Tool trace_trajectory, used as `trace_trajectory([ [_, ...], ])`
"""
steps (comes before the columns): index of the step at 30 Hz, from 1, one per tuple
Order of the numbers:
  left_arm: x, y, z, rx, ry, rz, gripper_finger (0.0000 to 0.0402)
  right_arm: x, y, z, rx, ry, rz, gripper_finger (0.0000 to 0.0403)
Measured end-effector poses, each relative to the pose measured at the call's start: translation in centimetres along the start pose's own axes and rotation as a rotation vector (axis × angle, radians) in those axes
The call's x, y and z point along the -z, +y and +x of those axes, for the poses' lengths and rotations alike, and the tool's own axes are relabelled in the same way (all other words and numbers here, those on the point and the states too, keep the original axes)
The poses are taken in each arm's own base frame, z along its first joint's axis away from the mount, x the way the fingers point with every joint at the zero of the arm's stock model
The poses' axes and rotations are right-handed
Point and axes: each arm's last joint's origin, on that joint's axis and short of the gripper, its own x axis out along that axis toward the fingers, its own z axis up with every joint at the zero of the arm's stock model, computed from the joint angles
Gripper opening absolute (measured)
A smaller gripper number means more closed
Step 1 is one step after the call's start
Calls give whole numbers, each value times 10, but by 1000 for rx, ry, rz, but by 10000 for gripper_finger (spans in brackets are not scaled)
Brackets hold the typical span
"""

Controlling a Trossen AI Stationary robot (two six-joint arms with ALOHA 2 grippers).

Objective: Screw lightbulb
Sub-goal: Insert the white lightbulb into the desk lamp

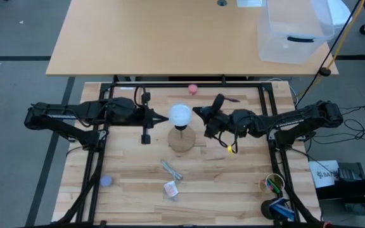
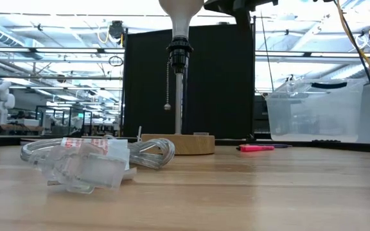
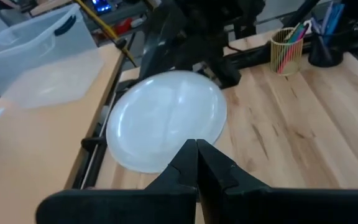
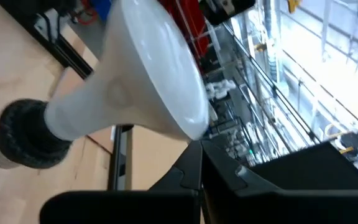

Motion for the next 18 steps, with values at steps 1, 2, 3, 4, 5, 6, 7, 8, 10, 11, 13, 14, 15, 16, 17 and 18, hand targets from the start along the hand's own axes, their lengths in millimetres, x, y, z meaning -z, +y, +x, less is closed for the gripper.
trace_trajectory([
  [1, 1, 0, 0, 1, 10, 1, 0, -1, 1, 0, -7, -14, 0, 0],
  [2, 2, 0, 1, 2, 22, 2, 0, -2, 1, -1, -12, -24, 0, 0],
  [3, 3, 1, 2, 0, 31, 1, 0, -3, 1, -1, -13, -28, 0, 0],
  [4, 4, 2, 4, -3, 36, -1, 0, -4, 2, -2, -15, -31, 0, 0],
  [5, 5, 2, 5, -5, 44, -3, 0, -4, 2, -2, -16, -30, 0, 0],
  [6, 5, 3, 7, -8, 51, -4, 0, -5, 3, -3, -18, -31, -1, 0],
  [7, 6, 5, 9, -13, 58, -6, 0, -6, 3, -3, -18, -33, 0, 0],
  [8, 7, 6, 11, -18, 64, -8, 0, -6, 3, -4, -17, -27, -1, 0],
  [10, 9, 9, 16, -29, 80, -14, 0, -8, 4, -5, -21, -29, -2, 0],
  [11, 10, 11, 16, -35, 84, -16, 0, -9, 5, -6, -24, -32, -1, 0],
  [13, 12, 15, 16, -57, 95, -23, 0, -12, 7, -7, -35, -46, 10, 0],
  [14, 12, 18, 17, -72, 99, -26, 0, -13, 8, -8, -43, -57, 16, 0],
  [15, 13, 20, 17, -89, 102, -31, 0, -15, 9, -9, -50, -68, 21, 0],
  [16, 14, 23, 18, -108, 105, -37, 0, -16, 10, -10, -60, -76, 24, 0],
  [17, 16, 26, 19, -124, 123, -42, 0, -18, 12, -12, -75, -78, 26, 0],
  [18, 20, 28, 20, -131, 149, -46, 0, -19, 14, -13, -88, -80, 27, 0],
])
